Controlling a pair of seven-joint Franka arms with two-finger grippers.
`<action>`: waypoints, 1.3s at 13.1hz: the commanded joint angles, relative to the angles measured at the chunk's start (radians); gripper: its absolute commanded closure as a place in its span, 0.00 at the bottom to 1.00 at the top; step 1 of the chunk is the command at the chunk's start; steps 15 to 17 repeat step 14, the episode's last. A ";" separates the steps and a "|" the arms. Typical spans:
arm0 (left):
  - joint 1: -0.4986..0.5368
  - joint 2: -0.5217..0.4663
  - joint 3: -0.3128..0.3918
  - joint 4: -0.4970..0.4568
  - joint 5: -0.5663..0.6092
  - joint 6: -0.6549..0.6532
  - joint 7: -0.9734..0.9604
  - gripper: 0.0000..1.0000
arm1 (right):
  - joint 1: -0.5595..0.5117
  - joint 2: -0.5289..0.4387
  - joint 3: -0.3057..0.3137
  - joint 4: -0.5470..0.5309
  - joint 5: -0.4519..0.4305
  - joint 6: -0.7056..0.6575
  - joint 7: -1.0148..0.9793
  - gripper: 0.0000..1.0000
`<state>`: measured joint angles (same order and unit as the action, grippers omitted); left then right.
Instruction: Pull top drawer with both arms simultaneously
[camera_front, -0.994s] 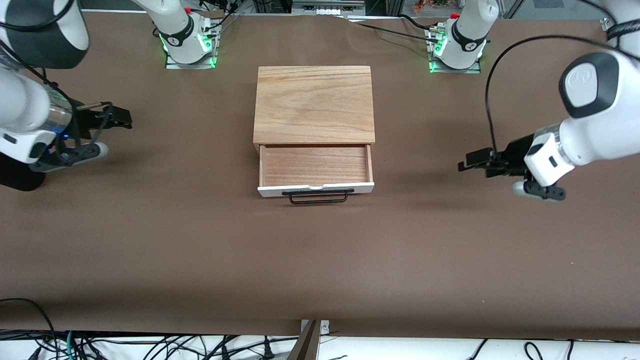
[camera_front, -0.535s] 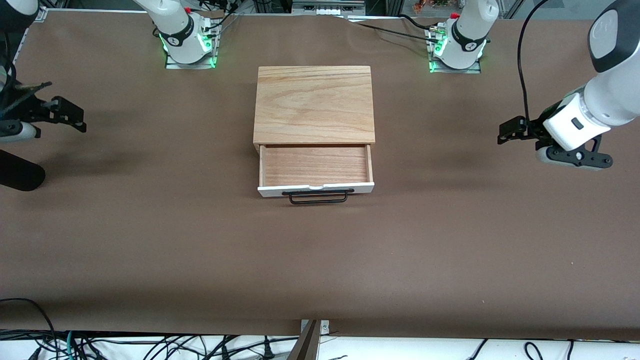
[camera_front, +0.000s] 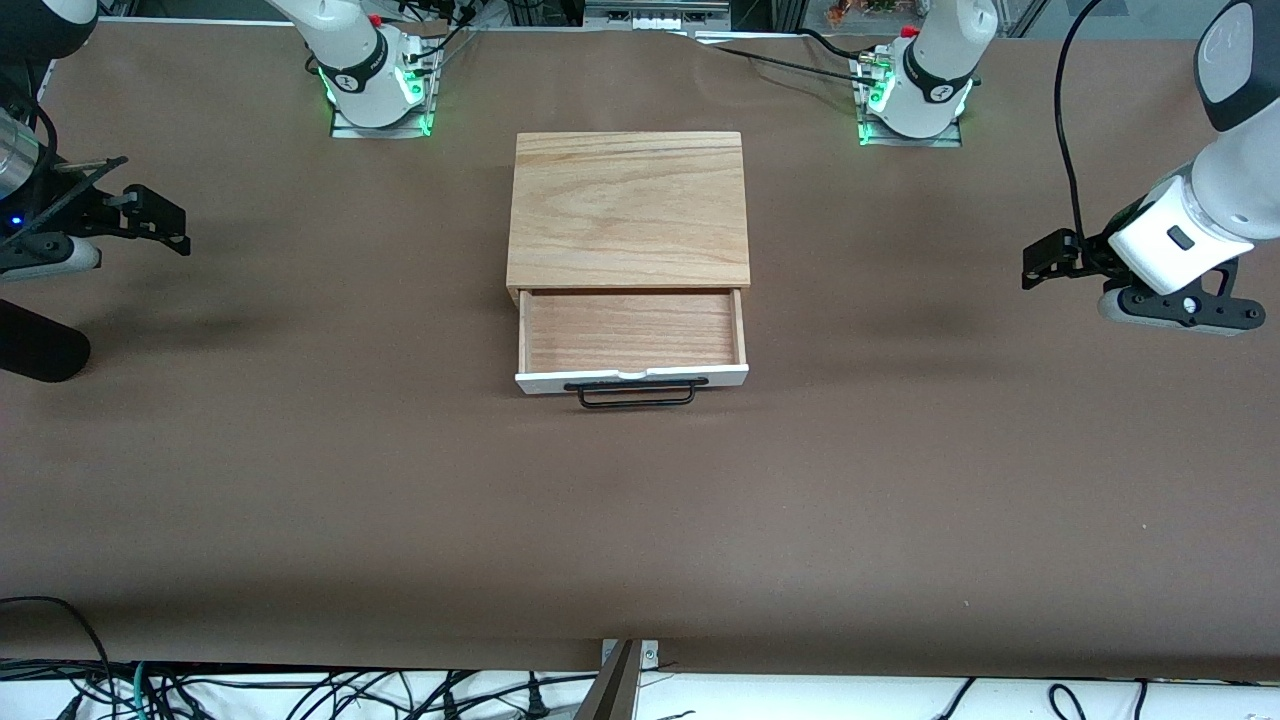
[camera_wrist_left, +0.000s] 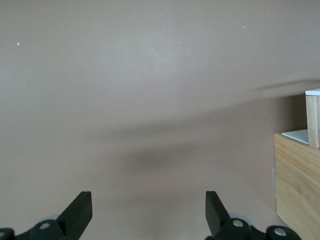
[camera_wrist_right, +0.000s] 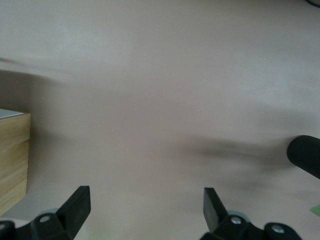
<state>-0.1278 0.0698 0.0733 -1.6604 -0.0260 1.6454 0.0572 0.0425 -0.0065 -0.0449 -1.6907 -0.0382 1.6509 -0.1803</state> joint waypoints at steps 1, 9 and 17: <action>0.007 -0.013 -0.021 0.013 0.021 -0.022 -0.052 0.00 | -0.009 -0.006 0.010 0.008 -0.002 -0.038 0.067 0.00; 0.010 -0.016 -0.023 0.008 0.020 -0.030 -0.088 0.00 | -0.006 -0.001 0.011 0.008 0.029 -0.028 0.277 0.00; 0.011 -0.016 -0.023 0.007 0.020 -0.030 -0.099 0.00 | 0.011 0.025 0.011 0.045 0.031 -0.028 0.268 0.00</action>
